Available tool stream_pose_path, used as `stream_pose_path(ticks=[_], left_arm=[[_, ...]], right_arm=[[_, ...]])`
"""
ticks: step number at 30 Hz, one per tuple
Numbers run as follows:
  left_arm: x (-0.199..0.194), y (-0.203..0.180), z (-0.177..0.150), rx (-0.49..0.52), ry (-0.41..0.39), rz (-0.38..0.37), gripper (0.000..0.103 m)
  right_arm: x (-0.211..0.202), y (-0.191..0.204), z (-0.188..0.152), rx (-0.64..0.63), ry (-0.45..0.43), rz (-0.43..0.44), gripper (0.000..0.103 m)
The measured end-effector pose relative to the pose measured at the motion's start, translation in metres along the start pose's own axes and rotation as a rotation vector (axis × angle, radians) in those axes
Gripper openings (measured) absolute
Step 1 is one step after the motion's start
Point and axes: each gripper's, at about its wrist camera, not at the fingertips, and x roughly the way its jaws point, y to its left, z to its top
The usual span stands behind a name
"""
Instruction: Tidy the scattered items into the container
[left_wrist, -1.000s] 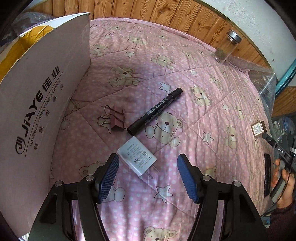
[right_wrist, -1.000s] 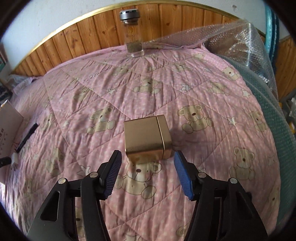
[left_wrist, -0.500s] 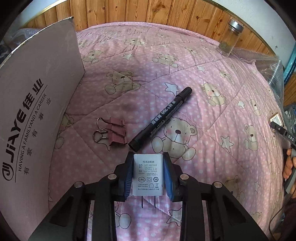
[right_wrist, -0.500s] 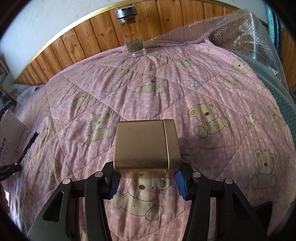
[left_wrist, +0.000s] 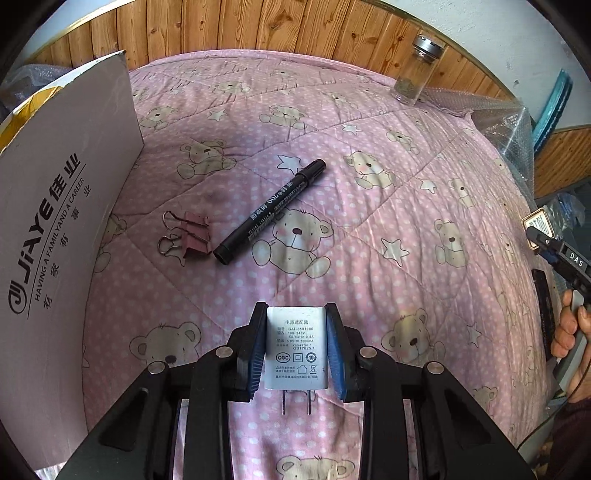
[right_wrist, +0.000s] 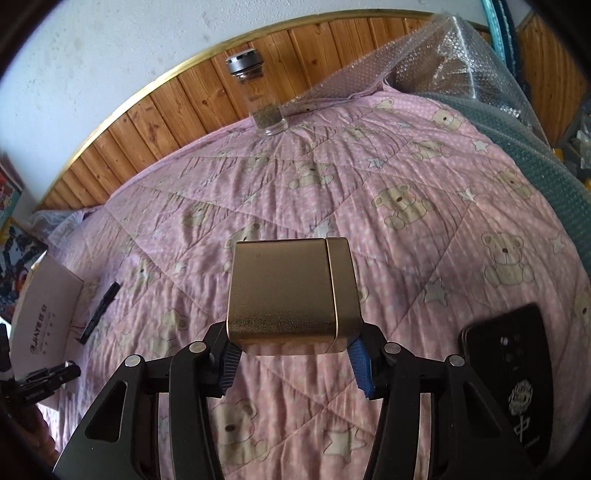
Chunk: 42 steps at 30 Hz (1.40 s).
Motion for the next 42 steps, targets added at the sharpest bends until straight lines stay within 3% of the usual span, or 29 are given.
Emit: stream_pose_path(ticks=[7, 14, 42], left_arm=[[-0.025, 0.006, -0.023, -0.013, -0.020, -0.060, 0.031], [-0.051, 0.014, -0.044, -0.020, -0.048, -0.110, 0.031], [-0.135, 0.051, -0.087, -0.055, -0.190, -0.252, 0.031]], right_arm=[[-0.018, 0.029, -0.054, 0.032, 0.047, 0.000, 0.053], [-0.038, 0.062, -0.088, 0.042, 0.059, 0.011, 0.053], [-0.094, 0.189, -0.144, -0.121, 0.059, 0.064, 0.053]])
